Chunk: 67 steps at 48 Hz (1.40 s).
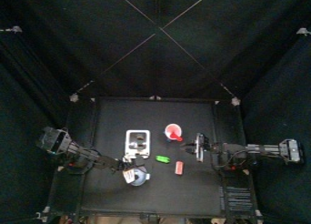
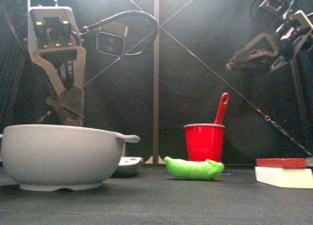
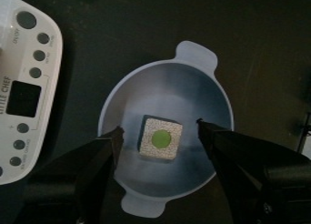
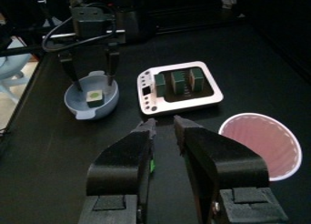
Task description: Grab sushi piece
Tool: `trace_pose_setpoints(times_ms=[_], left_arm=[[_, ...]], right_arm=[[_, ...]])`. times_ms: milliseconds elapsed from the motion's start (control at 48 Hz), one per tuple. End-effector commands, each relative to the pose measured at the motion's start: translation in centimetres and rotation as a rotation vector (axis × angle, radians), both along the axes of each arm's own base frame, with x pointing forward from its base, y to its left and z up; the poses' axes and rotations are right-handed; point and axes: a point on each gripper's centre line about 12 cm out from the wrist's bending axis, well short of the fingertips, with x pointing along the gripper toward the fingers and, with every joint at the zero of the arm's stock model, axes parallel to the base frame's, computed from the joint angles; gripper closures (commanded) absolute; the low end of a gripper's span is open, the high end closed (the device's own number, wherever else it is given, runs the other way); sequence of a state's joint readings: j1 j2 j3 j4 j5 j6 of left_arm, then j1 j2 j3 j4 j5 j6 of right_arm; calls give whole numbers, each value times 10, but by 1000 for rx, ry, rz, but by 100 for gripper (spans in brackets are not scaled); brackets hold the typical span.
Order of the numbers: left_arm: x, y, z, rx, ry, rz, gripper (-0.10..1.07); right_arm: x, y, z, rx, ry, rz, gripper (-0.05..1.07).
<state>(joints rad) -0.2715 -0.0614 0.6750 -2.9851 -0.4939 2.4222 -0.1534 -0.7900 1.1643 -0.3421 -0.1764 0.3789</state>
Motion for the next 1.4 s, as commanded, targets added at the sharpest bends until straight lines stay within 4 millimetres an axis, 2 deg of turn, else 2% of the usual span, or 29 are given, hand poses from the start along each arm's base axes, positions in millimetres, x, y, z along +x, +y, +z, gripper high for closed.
trace_pose_setpoints(times_ms=[0,146,229,375,542,667,833,979,1229,1375], left_arm=[[9,-1,18,-14,-39,9,0],[16,6,37,-1,-20,45,0],[24,23,48,16,18,107,0],[37,50,51,8,100,262,0],[48,70,62,-18,107,423,0],[44,91,73,11,93,541,0],[24,126,81,112,84,686,0],[15,149,80,109,60,760,0],[17,176,60,59,-17,791,0],[9,192,46,34,-41,822,-1]], right_arm=[[2,-1,3,0,-9,-1,36],[2,-1,3,0,-9,-3,36],[1,0,4,0,-11,-1,36],[1,-1,3,0,-9,-3,36],[1,-1,2,1,-8,-3,36],[1,-1,1,-1,1,-5,36],[1,-1,1,1,7,-7,36],[1,-1,1,1,7,-7,36],[1,-1,0,1,10,-8,36],[1,-1,0,1,8,-7,36]])
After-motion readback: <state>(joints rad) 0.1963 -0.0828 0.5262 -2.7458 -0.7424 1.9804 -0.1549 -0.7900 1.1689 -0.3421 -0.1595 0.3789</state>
